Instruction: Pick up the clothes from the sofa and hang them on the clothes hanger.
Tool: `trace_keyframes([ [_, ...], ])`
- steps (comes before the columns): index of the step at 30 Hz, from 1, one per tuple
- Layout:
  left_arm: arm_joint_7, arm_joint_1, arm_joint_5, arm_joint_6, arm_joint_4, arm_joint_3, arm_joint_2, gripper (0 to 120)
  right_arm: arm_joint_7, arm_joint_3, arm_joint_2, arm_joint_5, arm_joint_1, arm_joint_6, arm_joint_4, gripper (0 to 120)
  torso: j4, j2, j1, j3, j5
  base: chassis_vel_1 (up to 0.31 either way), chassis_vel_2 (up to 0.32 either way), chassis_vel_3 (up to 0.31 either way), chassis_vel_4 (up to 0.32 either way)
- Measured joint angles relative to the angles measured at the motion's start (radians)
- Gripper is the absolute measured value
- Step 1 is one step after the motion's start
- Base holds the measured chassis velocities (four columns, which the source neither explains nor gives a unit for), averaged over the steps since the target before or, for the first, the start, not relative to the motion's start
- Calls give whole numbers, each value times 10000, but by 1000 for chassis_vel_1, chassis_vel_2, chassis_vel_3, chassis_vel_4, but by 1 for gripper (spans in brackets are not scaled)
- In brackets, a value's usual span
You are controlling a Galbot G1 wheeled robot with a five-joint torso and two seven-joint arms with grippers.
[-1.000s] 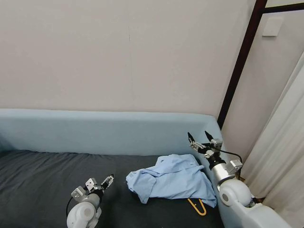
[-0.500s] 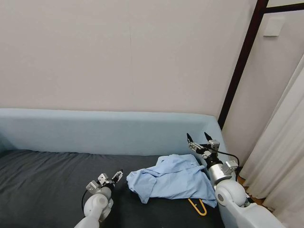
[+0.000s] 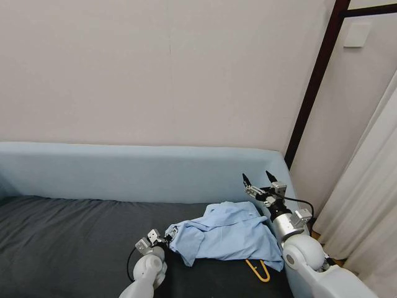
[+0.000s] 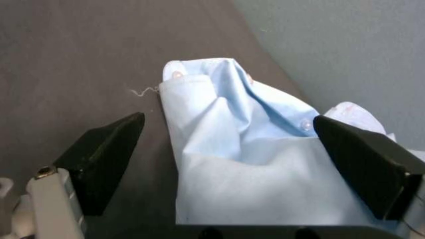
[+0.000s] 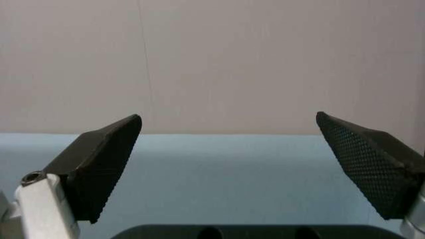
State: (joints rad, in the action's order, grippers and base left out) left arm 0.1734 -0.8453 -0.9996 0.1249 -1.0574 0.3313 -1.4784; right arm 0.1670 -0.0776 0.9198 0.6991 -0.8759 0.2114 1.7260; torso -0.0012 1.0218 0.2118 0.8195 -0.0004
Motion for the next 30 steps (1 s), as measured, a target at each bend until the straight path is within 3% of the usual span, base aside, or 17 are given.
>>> trace_keyframes([
  [8, -21, 124, 68, -143, 520, 194, -124, 97, 186, -102, -171, 17, -262, -98, 287, 100, 2, 1, 0, 1, 1, 0, 0, 0, 0],
  [23, -268, 819, 650, -209, 1706, 412, -565, 45, 363, -175, -485, 161, -307, -202, 526, 100, 0, 0, -1, 1, -1, 0, 0, 0, 0],
  [28, -284, 1180, 822, -208, 2178, 480, -611, 22, 377, -176, -501, 183, -277, -210, 487, 100, 0, 0, 0, 1, -2, 0, 0, 0, 0],
  [30, -327, 1210, 852, -221, 2232, 485, -605, 19, 377, -176, -480, 178, -286, -211, 465, 100, 0, 0, 0, 1, -2, 0, 0, 0, 0],
])
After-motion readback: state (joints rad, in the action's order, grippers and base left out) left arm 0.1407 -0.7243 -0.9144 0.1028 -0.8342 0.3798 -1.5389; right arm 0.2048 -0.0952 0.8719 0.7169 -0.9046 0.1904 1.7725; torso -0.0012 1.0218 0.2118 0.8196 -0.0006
